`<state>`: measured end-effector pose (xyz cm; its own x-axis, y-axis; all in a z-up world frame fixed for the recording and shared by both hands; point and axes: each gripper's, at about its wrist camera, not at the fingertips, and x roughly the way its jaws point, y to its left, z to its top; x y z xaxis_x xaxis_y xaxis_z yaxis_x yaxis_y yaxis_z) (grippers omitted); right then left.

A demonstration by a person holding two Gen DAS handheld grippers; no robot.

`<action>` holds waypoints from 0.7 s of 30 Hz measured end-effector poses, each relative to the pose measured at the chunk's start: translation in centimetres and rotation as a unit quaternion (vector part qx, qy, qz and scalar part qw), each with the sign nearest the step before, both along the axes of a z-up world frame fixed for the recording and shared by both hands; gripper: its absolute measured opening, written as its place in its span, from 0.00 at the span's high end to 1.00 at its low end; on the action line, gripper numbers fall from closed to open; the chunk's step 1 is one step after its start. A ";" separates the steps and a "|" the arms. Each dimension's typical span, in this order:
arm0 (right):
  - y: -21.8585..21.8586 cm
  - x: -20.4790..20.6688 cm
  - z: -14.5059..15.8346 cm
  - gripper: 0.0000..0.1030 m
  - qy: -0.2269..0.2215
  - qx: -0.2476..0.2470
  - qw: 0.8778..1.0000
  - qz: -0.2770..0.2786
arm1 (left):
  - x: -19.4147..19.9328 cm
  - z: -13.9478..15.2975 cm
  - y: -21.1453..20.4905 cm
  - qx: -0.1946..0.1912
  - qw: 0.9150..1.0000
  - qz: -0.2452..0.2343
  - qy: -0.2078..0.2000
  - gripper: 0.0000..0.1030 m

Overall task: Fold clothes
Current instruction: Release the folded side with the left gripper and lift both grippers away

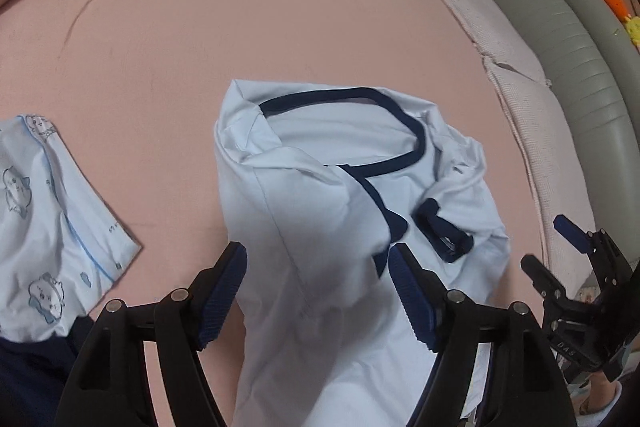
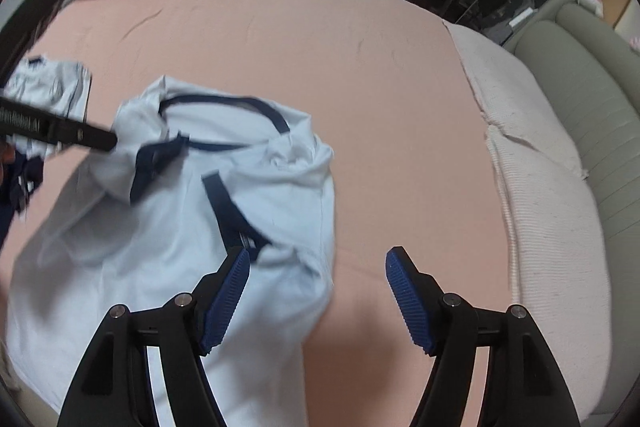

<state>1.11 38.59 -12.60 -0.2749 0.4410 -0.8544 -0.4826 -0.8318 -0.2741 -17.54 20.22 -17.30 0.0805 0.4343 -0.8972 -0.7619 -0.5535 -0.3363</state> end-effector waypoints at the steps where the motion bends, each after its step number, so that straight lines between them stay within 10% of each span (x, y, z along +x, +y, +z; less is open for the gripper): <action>1: -0.5 0.3 0.3 0.32 -0.001 0.009 1.000 0.004 | 0.5 0.2 0.3 -0.002 1.000 -0.005 0.015 0.30; 21: -4.6 -3.7 -6.2 0.31 -0.019 0.122 0.986 0.111 | 5.5 -1.6 0.8 0.009 0.970 -0.098 0.223 0.30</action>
<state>-2.54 34.00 -18.83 -0.3579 0.5678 -0.7413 -0.2810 -0.8226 -0.4944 -11.99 20.97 -18.87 -0.2309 0.4666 -0.8538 -0.9240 -0.3801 0.0422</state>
